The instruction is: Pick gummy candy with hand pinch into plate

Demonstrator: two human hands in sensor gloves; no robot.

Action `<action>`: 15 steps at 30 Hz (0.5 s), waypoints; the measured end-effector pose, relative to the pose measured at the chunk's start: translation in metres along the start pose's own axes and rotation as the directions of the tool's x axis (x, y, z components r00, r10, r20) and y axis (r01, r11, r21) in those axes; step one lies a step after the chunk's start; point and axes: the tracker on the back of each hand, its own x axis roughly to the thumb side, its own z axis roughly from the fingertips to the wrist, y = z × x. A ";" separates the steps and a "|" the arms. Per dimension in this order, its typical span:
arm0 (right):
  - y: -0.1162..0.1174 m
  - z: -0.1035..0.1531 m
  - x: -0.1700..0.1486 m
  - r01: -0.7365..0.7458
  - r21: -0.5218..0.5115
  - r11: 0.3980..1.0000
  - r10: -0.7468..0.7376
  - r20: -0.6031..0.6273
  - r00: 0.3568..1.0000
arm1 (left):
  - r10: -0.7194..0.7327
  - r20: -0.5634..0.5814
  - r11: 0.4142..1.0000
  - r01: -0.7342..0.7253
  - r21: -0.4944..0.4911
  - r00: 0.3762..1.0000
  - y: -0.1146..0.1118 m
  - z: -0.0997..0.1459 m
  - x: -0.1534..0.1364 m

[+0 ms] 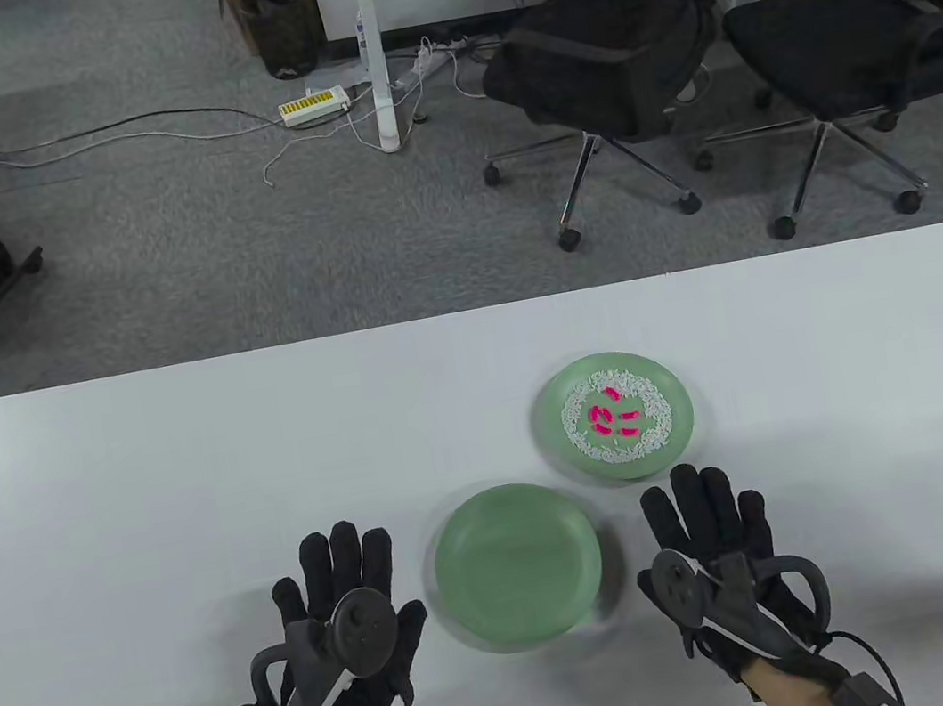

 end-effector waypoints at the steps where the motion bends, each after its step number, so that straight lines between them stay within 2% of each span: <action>1: 0.000 0.000 -0.001 0.002 0.003 1.000 -0.002 -0.002 1.000 | 0.003 0.000 1.000 -0.003 -0.001 1.000 0.000 -0.001 -0.001; 15: 0.000 -0.002 -0.001 0.026 0.020 0.999 -0.026 -0.013 1.000 | 0.016 -0.011 1.000 -0.015 0.010 1.000 0.007 0.000 -0.003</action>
